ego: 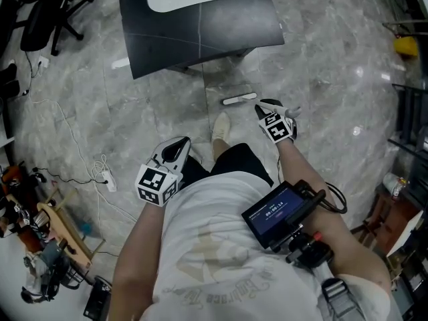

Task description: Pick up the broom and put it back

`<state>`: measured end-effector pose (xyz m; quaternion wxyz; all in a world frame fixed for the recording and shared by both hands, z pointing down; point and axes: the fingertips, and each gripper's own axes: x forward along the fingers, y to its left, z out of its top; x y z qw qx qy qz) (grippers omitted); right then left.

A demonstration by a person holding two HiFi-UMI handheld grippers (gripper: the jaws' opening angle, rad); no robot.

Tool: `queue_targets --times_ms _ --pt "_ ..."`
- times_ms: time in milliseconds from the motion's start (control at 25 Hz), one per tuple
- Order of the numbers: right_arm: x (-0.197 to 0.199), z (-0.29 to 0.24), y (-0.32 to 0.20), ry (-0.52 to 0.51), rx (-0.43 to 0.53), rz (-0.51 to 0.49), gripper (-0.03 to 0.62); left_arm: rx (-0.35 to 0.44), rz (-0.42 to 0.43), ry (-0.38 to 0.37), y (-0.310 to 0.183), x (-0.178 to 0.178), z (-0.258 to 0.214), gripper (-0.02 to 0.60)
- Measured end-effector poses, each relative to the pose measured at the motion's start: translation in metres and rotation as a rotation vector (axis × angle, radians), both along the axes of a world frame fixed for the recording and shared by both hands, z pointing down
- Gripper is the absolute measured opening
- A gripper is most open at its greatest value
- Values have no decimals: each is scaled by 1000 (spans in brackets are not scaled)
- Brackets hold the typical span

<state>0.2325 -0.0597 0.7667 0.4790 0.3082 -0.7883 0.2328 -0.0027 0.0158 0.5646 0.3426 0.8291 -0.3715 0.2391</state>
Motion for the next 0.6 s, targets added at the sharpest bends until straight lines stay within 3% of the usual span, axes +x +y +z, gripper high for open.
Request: queue_targets --times_ms 600 --pt "-35 3 -41 -39 19 -47 94 -17 -77 4 1 -16 5 12"
